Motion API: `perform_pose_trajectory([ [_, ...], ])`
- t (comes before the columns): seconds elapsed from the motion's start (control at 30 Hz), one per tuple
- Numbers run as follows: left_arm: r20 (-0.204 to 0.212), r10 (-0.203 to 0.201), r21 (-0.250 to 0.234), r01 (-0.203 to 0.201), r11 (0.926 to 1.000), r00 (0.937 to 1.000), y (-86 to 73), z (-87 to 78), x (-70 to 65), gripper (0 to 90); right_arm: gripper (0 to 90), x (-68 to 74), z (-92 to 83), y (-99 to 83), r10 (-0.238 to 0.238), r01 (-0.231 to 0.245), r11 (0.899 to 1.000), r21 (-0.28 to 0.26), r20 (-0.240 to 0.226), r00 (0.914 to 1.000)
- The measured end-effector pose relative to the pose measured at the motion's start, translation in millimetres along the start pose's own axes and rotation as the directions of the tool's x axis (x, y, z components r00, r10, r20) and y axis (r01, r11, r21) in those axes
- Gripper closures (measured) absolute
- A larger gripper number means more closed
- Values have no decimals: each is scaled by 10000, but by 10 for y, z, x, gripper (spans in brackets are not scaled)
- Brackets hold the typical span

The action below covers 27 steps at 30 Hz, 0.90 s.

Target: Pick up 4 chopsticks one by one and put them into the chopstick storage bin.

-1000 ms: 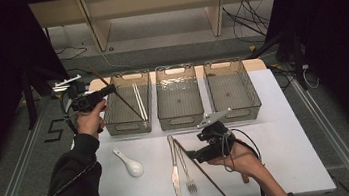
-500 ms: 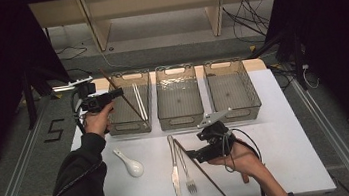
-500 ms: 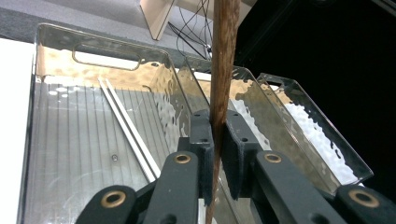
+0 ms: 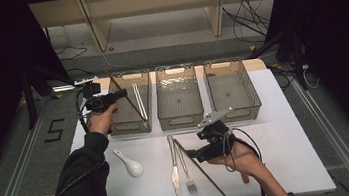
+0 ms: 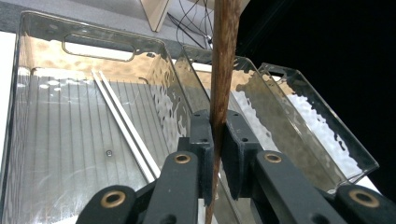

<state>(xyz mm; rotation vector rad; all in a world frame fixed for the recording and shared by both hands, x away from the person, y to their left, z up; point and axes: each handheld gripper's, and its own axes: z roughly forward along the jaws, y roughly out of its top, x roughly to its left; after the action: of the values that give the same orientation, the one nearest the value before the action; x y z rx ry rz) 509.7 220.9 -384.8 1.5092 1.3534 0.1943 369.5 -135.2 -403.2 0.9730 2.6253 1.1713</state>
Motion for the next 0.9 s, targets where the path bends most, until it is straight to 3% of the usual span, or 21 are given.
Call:
perform_pose_trajectory([
  [0.33,-320,-4,244,12,9997,9995,2,121,17,798,249,8,-2,7,-64,64,10000,-26,-32,10000],
  [0.47,-727,148,337,-123,9994,9972,21,175,-1,713,249,8,-3,6,-73,73,10000,-17,-48,10000],
  [0.5,-910,199,401,-163,9991,9956,27,189,-10,634,249,8,-1,7,-79,79,10000,-12,-66,9999],
  [0.53,-1007,273,483,-225,9986,9945,32,209,-17,626,250,9,-1,6,-114,113,9999,-21,-68,9999],
  [0.57,-983,381,686,-315,9971,9944,37,233,-22,626,250,9,-1,6,-114,113,9999,-21,-68,9999],
  [0.67,-1028,448,1311,-311,9909,9937,42,315,-25,515,252,19,4,6,-164,164,9999,18,-97,9998],
  [0.9,-1096,383,1334,-234,9908,9932,30,325,-35,373,253,14,-5,6,-155,154,9999,-30,-119,9998],
])
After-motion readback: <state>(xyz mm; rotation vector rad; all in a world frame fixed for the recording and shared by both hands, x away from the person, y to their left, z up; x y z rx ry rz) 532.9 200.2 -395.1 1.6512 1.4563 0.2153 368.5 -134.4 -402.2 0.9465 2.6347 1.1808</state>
